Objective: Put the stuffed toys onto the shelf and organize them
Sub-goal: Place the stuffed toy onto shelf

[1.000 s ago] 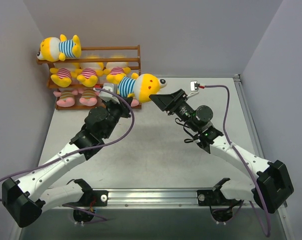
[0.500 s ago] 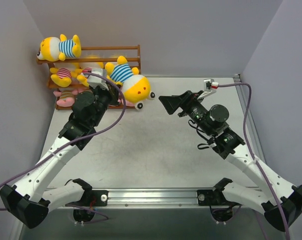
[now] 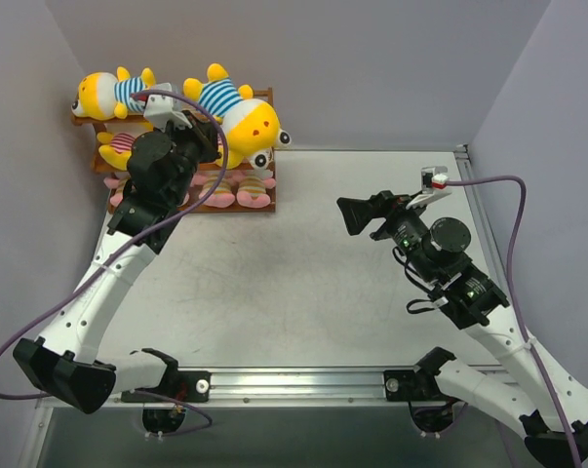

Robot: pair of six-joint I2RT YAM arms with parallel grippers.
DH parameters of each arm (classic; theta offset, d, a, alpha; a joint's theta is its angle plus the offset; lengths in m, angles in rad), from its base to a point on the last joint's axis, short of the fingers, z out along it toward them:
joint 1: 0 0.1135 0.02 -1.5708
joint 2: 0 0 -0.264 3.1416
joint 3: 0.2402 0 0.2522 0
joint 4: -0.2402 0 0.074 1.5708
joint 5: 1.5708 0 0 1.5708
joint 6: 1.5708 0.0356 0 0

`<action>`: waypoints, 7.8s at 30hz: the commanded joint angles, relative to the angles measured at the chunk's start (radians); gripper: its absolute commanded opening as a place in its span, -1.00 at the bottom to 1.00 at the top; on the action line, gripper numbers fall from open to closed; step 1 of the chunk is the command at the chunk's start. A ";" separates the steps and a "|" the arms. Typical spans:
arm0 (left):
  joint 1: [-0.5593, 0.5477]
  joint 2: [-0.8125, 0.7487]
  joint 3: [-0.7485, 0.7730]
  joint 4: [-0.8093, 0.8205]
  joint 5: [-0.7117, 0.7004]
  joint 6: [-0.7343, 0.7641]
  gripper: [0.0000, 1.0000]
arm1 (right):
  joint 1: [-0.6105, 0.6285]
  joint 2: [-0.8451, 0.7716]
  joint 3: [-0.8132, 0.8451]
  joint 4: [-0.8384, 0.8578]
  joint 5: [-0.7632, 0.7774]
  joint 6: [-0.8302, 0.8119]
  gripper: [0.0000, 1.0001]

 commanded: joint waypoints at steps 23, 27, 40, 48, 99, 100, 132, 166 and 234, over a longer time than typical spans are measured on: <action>0.067 0.299 0.175 0.301 -0.402 -0.241 -0.95 | -0.014 -0.045 -0.004 -0.110 -0.013 -0.141 0.94; 0.072 0.373 0.219 0.309 -0.411 -0.250 -0.95 | -0.017 -0.040 -0.010 -0.105 -0.028 -0.142 0.94; 0.072 0.502 0.267 0.360 -0.466 -0.276 -0.95 | -0.031 -0.025 -0.034 -0.099 -0.031 -0.147 0.94; 0.070 0.566 0.264 0.406 -0.504 -0.274 -0.95 | -0.039 -0.022 -0.039 -0.111 -0.030 -0.150 0.93; 0.058 0.523 0.166 0.464 -0.488 -0.241 -0.24 | -0.057 -0.031 -0.051 -0.114 -0.073 -0.136 0.91; 0.058 0.520 0.160 0.465 -0.488 -0.241 -0.24 | -0.059 -0.037 -0.053 -0.114 -0.073 -0.136 0.91; 0.121 0.468 0.112 0.416 -0.347 -0.282 -0.07 | -0.060 -0.037 -0.054 -0.105 -0.096 -0.115 0.91; 0.196 0.195 0.184 -0.056 -0.026 -0.232 0.86 | -0.060 -0.081 0.007 -0.180 -0.012 -0.150 0.90; 0.199 -1.316 -0.643 -0.504 -0.468 0.157 0.88 | -0.112 -0.555 -0.148 -0.332 0.630 -0.316 0.99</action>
